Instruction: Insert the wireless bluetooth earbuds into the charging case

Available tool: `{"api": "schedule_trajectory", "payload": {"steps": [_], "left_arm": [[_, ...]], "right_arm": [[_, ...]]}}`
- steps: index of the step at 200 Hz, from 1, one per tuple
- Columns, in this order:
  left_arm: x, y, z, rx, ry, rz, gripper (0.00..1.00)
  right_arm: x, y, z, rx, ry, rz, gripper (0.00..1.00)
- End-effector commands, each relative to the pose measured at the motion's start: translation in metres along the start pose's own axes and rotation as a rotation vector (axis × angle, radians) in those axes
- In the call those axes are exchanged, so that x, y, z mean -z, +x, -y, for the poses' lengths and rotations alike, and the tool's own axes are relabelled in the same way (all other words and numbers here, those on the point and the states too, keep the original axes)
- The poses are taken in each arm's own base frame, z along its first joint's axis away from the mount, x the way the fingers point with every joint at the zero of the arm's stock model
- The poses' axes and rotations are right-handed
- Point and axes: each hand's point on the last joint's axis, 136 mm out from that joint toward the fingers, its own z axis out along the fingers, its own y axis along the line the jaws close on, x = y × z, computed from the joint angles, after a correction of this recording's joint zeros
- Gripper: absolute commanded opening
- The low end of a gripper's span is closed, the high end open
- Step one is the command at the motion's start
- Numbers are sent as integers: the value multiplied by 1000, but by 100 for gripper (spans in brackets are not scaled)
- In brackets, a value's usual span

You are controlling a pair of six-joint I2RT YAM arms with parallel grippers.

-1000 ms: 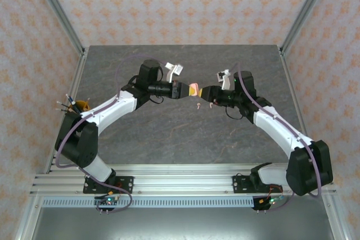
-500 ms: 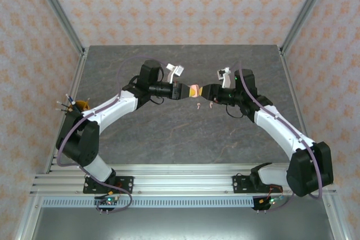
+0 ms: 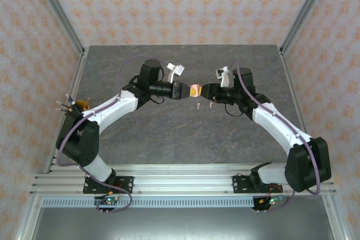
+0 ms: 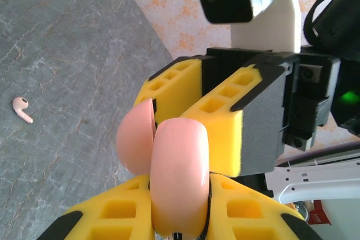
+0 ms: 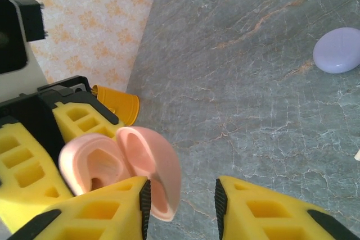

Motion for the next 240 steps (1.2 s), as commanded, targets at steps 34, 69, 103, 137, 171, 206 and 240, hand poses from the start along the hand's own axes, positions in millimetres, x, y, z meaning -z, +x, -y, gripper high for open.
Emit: {"api": "schedule_trajectory", "payload": {"steps": [34, 69, 103, 137, 171, 206, 240], "left_arm": [[1, -18, 30, -70, 64, 30, 0], [0, -19, 33, -84, 74, 34, 0], [1, -24, 38, -65, 87, 43, 0], [4, -25, 45, -75, 99, 41, 0], [7, -27, 51, -87, 107, 42, 0], [9, -27, 54, -96, 103, 41, 0], [8, -28, 56, -95, 107, 41, 0]], "right_arm": [[-6, -3, 1, 17, -27, 6, 35], [-9, -4, 0, 16, -45, -4, 30], [-12, -2, 3, 18, -43, -16, 21], [-12, -1, 9, 19, -18, -19, 18], [-10, -3, 20, 1, 4, -11, 22], [-8, -3, 25, -6, 5, -10, 22], [-11, -2, 23, -13, -15, -20, 23]]}}
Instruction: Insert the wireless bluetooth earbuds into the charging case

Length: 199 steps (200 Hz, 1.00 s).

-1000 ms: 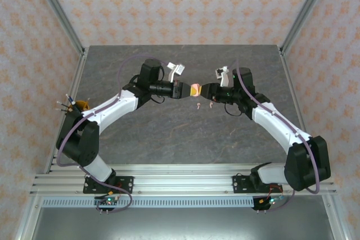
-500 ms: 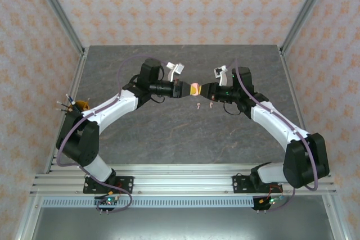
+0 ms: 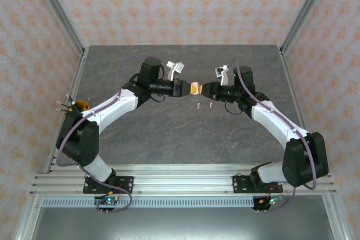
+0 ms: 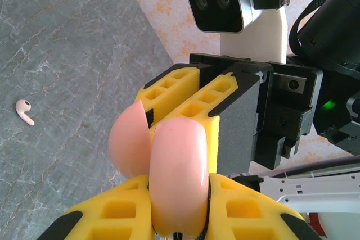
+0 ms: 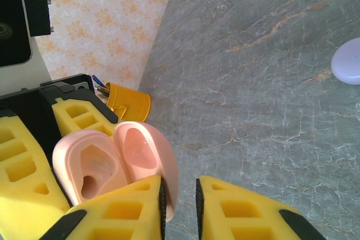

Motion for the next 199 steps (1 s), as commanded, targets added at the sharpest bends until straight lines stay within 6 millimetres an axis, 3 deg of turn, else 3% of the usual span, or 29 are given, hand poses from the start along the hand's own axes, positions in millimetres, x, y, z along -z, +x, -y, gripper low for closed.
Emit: {"api": "schedule_trajectory", "payload": {"steps": [1, 98, 137, 199], "left_arm": [[9, -18, 54, -140, 129, 23, 0], [1, -18, 55, -134, 142, 19, 0], [2, -20, 59, -137, 154, 41, 0], [5, -21, 60, -147, 141, 54, 0]], "right_arm": [[-4, 4, 22, -29, 47, -9, 23], [-16, -7, 2, -29, -42, -31, 23], [-25, -1, -2, -27, -50, -61, 22], [-23, 0, 8, -21, 3, -40, 6]]}}
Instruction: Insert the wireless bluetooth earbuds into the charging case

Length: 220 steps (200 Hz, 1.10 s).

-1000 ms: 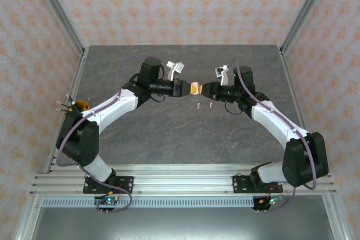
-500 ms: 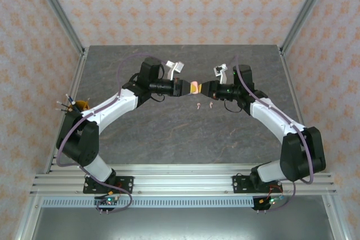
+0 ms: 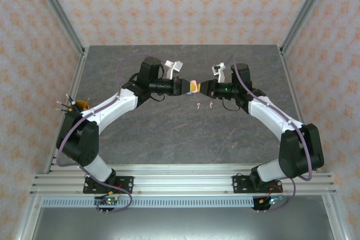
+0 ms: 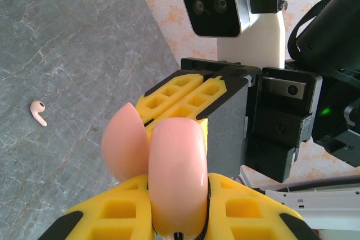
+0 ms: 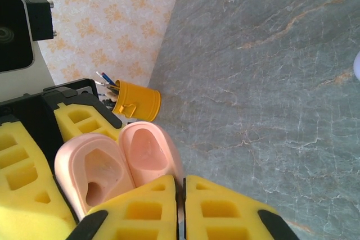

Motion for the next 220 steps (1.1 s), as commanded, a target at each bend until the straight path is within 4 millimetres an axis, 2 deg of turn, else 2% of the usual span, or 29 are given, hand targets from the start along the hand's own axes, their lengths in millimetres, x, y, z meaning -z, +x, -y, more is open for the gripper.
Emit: {"api": "schedule_trajectory", "payload": {"steps": [1, 13, 46, 81, 95, 147, 188, 220], "left_arm": [[6, -11, 67, -186, 183, 19, 0], [6, -11, 65, -183, 174, 22, 4], [5, -11, 59, -171, 149, 33, 24], [5, -14, 54, -164, 122, 55, 36], [6, -15, 52, -161, 111, 65, 38], [10, -18, 48, -159, 72, 99, 63], [17, -21, 46, -163, 40, 124, 76], [32, -25, 49, -194, -36, 70, 80]], "right_arm": [[-8, 4, 10, 2, 53, 0, 6], [-6, 2, 9, 2, 59, 9, 5], [-2, -2, 5, 12, 75, 22, 4], [2, -5, 5, 22, 110, 20, 3], [3, -5, 5, 27, 123, 17, 2], [6, -6, 12, 27, 183, 7, 0], [9, -13, 12, 38, 211, 13, 0], [9, -21, 6, 99, 228, -37, 0]]}}
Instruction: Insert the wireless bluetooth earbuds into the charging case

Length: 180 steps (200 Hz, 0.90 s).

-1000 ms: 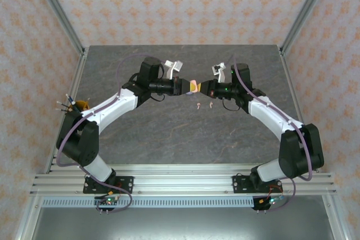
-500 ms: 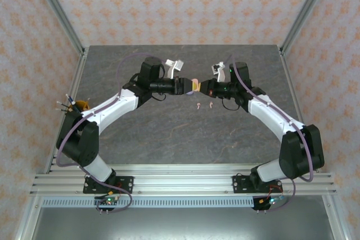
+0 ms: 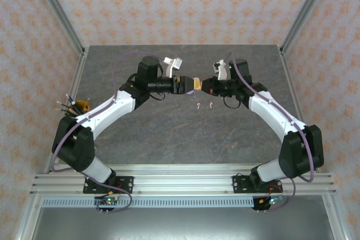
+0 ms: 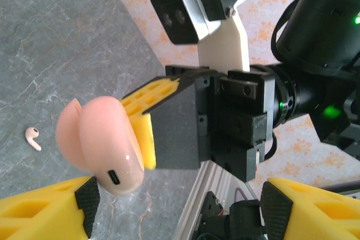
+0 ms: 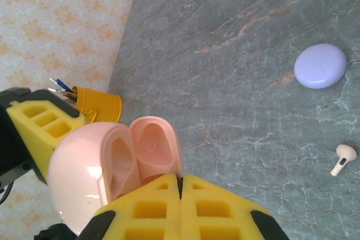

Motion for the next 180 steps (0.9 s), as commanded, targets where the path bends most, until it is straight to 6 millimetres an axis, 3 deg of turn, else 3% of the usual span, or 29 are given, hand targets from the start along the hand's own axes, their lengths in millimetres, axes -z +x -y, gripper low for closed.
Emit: {"api": "schedule_trajectory", "payload": {"steps": [1, 47, 77, 114, 147, 180], "left_arm": [[20, -18, 25, -120, -19, 6, 80], [24, -14, 13, -140, -91, -118, 80], [25, -19, -9, -103, -130, -83, 80], [26, -11, -43, -55, -209, -65, 80], [49, -24, -79, 16, -312, 115, 82], [80, -39, -126, 132, -480, 229, 83]], "right_arm": [[2, -8, -2, 73, 41, -27, 0], [5, -9, 7, 173, 124, -79, 0], [-12, -1, 27, 120, 128, -90, 0], [-35, 21, 60, 16, 181, -113, 0], [-52, 40, 66, -5, 239, -142, 10], [-78, 39, 67, -52, 296, -138, 30]]}}
